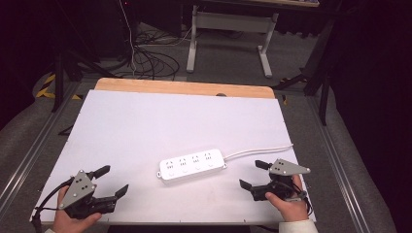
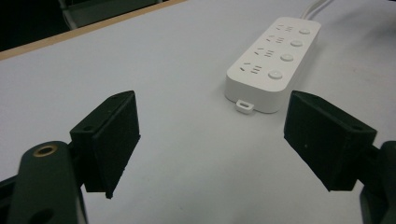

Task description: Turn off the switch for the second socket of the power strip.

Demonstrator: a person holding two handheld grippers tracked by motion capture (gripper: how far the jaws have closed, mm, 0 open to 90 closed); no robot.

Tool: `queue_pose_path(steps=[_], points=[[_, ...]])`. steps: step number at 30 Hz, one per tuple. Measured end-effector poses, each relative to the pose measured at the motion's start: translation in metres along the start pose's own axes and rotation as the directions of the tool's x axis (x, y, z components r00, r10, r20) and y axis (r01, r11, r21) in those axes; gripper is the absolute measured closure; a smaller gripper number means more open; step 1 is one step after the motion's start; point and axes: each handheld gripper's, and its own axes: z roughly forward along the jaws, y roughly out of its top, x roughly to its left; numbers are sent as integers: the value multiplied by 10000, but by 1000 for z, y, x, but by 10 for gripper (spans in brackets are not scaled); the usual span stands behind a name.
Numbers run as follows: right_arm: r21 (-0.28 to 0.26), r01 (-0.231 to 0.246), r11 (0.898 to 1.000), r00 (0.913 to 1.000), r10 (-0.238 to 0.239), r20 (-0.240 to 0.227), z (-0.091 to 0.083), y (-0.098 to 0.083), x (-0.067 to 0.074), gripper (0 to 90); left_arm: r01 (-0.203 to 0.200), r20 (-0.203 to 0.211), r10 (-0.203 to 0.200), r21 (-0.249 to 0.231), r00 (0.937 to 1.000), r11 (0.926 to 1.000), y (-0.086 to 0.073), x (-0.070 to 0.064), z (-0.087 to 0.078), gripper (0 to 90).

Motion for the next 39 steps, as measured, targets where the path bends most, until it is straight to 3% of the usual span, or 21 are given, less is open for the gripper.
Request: queue_pose_path(steps=[4,8,17,21,25,27,31,35,39], points=[[195,-35,9998,9997,31,226,0,-10,-1,77,330,72,-331,68,9994,9994,-1,2,1,173],[787,-107,9968,9999,101,75,2,-19,-3,70,328,38,-328,14,9995,9995,-3,5,2,149],[1120,-64,9937,9999,52,107,4,-31,5,73,-32,-206,36,180,9998,9998,-7,6,6,120],[1119,261,9934,9994,-286,212,2,-34,7,78,-66,-184,72,308,9998,9995,-10,6,8,96],[1048,416,9936,9984,-453,330,2,-36,8,78,-293,-706,317,346,9970,9990,-17,2,6,66],[1046,506,9932,9983,-534,243,2,-35,8,78,17,-624,-5,182,9980,9998,-16,4,5,68],[881,743,9933,9970,-760,163,1,-34,11,77,2,-454,4,146,9990,9999,-15,4,7,76],[705,1048,9920,9938,-1071,300,0,-32,14,68,232,18,-232,157,9997,9996,-11,4,5,83],[670,1111,9916,9936,-1123,146,1,-33,15,59,16,-61,-15,74,10000,10000,-10,4,2,87]])
